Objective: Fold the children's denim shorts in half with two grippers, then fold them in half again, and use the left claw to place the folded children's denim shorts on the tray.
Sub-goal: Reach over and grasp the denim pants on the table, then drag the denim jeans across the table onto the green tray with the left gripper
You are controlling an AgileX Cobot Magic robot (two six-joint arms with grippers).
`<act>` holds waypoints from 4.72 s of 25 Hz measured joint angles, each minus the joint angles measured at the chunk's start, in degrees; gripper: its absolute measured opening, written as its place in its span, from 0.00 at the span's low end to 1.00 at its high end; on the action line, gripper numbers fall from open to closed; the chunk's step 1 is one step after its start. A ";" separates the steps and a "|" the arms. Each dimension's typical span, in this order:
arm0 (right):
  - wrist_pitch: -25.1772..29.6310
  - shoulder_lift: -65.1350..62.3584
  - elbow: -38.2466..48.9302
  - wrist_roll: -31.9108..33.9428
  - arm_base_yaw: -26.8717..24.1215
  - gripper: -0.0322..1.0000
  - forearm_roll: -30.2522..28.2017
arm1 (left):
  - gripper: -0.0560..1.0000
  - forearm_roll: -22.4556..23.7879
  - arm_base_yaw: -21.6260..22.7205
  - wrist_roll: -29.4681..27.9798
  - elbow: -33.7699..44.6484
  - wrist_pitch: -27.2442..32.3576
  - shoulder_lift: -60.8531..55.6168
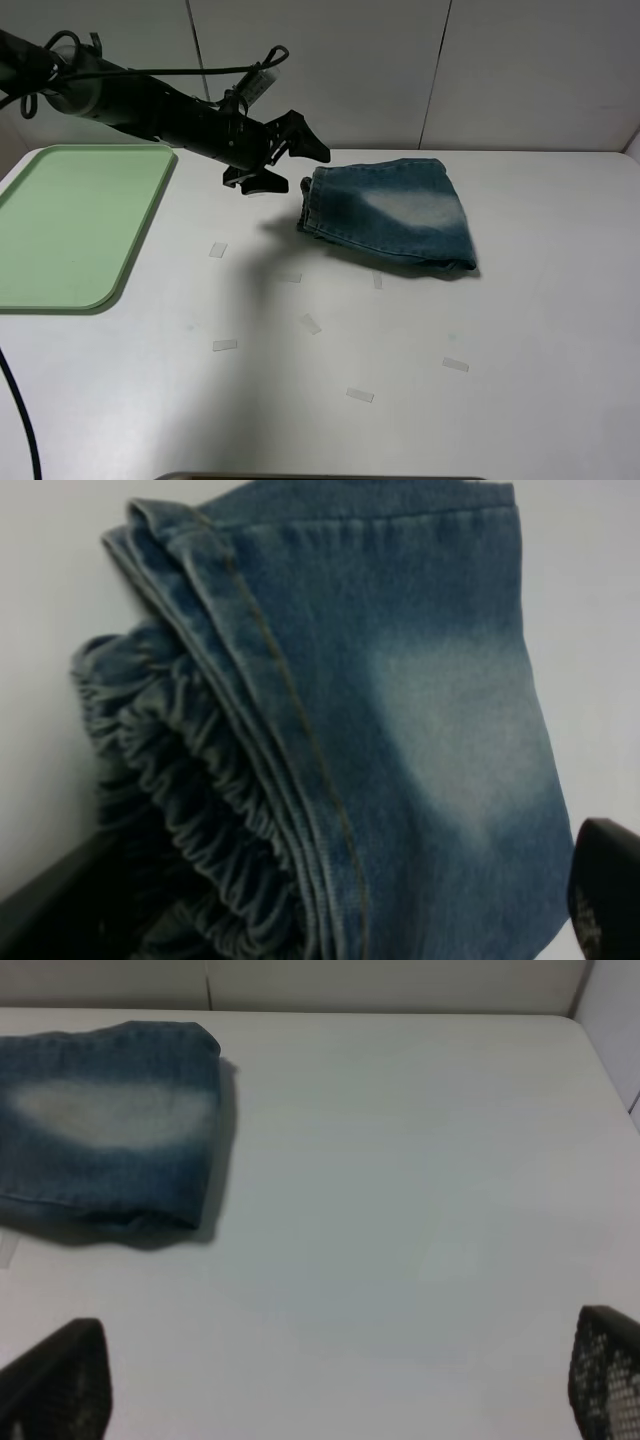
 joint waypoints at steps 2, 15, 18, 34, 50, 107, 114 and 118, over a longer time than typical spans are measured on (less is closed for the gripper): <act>0.00 0.00 0.00 0.00 0.00 0.70 0.00 | 0.86 -0.22 -0.32 0.46 -0.02 0.00 0.51; 0.00 0.00 0.00 0.15 0.00 0.70 -0.42 | 0.86 -1.65 -1.18 1.38 -0.02 -1.81 2.84; 0.00 0.00 0.00 0.27 0.00 0.70 -0.59 | 0.86 -3.40 -1.25 2.47 -0.47 -1.91 3.40; 0.00 0.00 0.00 0.27 0.00 0.70 -0.59 | 0.78 -6.53 -3.64 5.11 -1.13 -4.02 4.04; 0.00 0.00 0.00 0.27 0.00 0.70 -0.64 | 0.19 -6.82 -4.56 5.11 -1.38 -3.87 6.46; 0.00 0.00 0.00 0.27 0.00 0.70 -0.64 | 0.19 110.49 6.45 -38.27 -6.92 15.77 -8.42; 0.00 0.00 0.00 0.27 0.00 0.70 -0.64 | 0.19 113.13 6.45 -39.28 -10.91 19.02 -8.94; 0.00 0.00 0.00 0.27 0.00 0.70 -0.64 | 0.19 113.13 6.65 -39.67 -11.27 19.97 -9.11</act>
